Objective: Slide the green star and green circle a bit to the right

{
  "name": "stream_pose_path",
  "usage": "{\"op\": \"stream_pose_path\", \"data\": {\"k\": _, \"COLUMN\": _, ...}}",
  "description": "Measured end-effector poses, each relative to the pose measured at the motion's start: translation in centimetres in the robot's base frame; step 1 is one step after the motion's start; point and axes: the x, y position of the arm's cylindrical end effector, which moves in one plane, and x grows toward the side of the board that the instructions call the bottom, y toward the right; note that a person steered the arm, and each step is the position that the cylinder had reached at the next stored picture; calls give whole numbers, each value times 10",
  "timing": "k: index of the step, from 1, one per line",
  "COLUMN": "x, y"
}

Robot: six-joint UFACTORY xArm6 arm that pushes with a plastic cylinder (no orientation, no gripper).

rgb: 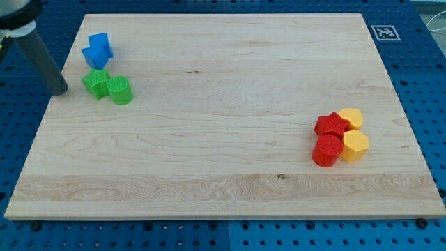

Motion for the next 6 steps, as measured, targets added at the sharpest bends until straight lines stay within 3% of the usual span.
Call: {"op": "stream_pose_path", "data": {"k": 6, "x": 4, "y": 63}}
